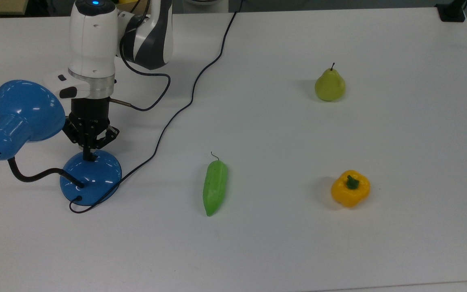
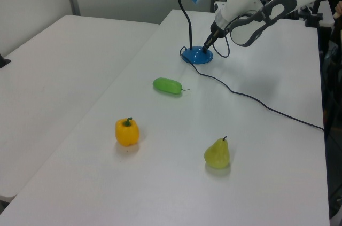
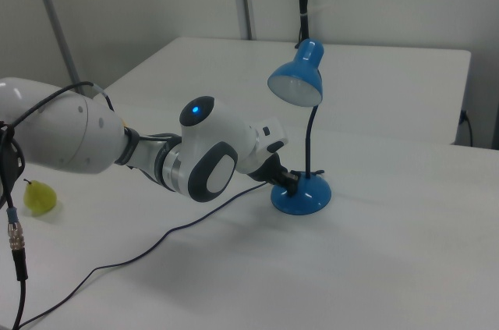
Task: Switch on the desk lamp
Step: 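Press down on the switch on the blue lamp base with the gripper, then lift the gripper up and away from the lit lamp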
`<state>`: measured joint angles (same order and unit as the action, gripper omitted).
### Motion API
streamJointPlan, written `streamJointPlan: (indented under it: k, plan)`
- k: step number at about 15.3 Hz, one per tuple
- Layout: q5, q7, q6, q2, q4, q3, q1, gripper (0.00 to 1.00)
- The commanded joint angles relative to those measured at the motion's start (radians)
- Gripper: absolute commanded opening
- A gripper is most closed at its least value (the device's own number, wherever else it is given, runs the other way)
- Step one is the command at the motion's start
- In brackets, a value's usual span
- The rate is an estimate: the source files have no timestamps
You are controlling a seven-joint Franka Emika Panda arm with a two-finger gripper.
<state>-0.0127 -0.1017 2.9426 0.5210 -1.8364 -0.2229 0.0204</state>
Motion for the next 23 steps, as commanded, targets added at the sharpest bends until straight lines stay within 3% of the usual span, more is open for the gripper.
streamJointPlan:
  k: [1, 12, 17, 21, 23]
  plan:
    - [-0.003, -0.004, 0.039, 0.025, -0.001, -0.004, -0.010, 0.00]
    - [-0.003, -0.007, 0.061, 0.025, -0.018, -0.003, -0.023, 0.00]
    - [0.002, 0.002, 0.041, -0.153, -0.168, -0.003, -0.036, 0.00]
    - [0.002, 0.002, -0.239, -0.263, -0.175, -0.004, -0.062, 0.01]
    - [0.003, 0.010, -0.427, -0.330, -0.169, -0.003, -0.073, 0.26]
